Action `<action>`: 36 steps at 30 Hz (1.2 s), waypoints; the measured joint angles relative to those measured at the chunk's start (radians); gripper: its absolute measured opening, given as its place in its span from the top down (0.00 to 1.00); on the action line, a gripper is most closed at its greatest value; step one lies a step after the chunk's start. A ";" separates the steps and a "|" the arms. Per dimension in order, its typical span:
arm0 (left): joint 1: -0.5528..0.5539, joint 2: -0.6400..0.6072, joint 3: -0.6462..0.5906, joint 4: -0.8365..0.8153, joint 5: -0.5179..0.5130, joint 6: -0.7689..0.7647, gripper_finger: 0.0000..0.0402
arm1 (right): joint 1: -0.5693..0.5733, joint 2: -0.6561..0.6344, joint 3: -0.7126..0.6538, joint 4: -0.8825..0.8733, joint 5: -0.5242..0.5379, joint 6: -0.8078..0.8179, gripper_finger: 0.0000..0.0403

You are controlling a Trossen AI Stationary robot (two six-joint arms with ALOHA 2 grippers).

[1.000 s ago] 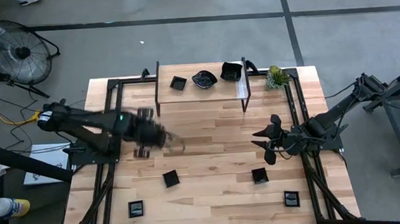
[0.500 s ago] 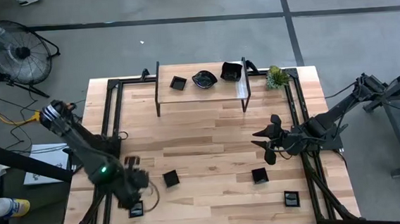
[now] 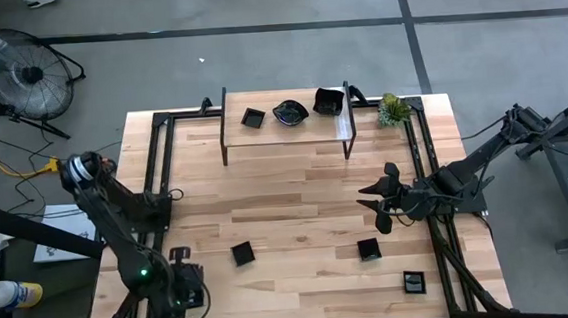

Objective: Pick & Place Mini shaped plates
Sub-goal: Stack the square plate on top of the other square plate on the shelf

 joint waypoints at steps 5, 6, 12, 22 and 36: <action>0.002 0.041 -0.001 0.059 0.014 -0.016 0.63 | 0.000 0.000 0.000 0.000 -0.001 0.004 0.67; 0.002 0.048 0.000 0.089 0.012 -0.028 0.63 | 0.000 0.000 0.000 0.000 -0.003 0.008 0.67; 0.001 0.140 0.034 0.207 0.068 -0.076 0.63 | 0.000 0.000 0.000 0.000 -0.004 0.005 0.67; -0.038 0.368 0.349 -0.087 0.034 -0.111 0.63 | 0.000 0.001 0.000 0.005 -0.007 0.011 0.67; -0.072 0.683 0.714 -0.491 0.024 -0.135 0.63 | 0.000 0.006 0.000 0.015 -0.008 0.011 0.67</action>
